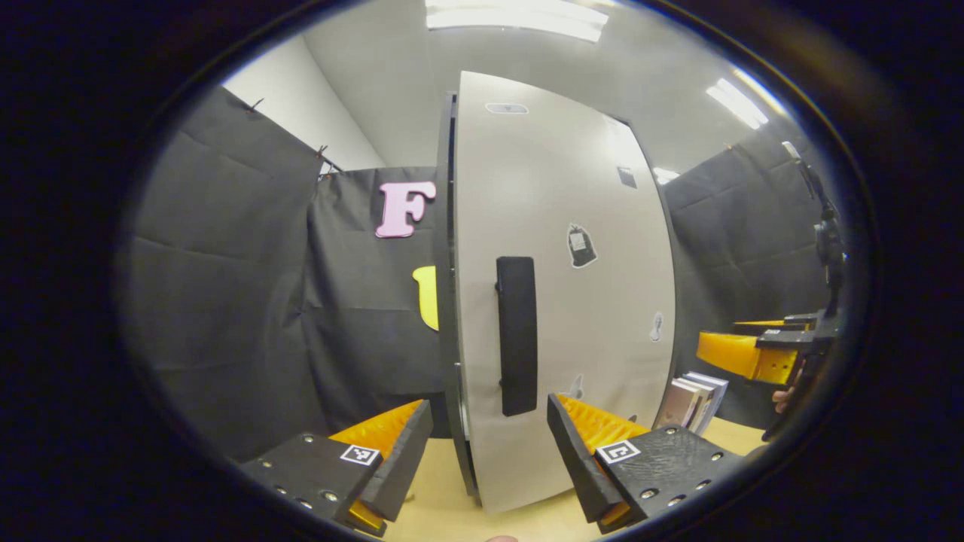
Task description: Open the cabinet door with the right hand, grasp the bottle in the cabinet with the left hand and place it on the coaster, then close the cabinet door with the right hand.
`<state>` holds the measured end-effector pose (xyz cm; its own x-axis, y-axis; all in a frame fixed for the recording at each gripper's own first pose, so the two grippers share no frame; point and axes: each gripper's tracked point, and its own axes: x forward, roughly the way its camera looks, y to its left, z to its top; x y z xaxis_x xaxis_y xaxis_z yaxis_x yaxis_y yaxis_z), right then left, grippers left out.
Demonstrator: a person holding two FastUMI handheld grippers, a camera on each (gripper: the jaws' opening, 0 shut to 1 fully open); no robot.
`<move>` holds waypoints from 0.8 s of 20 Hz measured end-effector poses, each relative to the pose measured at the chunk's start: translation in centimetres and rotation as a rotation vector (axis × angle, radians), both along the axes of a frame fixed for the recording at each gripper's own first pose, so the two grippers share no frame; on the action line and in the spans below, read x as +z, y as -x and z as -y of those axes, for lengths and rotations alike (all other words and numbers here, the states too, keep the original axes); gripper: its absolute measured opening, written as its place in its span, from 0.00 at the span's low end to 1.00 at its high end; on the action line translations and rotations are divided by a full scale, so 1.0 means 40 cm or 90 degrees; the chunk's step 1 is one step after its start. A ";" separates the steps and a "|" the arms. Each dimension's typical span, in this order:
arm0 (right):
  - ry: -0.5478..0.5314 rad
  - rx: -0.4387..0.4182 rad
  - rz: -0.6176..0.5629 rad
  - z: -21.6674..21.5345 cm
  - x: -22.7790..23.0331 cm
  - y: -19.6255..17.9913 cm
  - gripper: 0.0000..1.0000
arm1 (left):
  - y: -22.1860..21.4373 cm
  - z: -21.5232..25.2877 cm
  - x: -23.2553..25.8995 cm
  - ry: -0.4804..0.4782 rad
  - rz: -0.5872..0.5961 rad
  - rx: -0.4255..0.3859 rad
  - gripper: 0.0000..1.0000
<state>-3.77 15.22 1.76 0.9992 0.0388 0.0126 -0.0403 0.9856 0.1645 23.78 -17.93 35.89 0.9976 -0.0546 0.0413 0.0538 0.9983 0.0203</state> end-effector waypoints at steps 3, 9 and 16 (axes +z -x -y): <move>0.003 -0.009 -0.004 -0.011 -0.003 -0.004 0.92 | 0.004 0.001 -0.008 0.006 -0.013 0.007 0.91; 0.005 0.018 0.000 -0.058 -0.001 0.007 0.92 | -0.001 0.017 0.003 0.010 -0.005 -0.003 0.88; 0.018 0.024 0.009 -0.073 0.013 0.013 0.92 | 0.000 0.013 0.010 0.012 0.000 0.010 0.88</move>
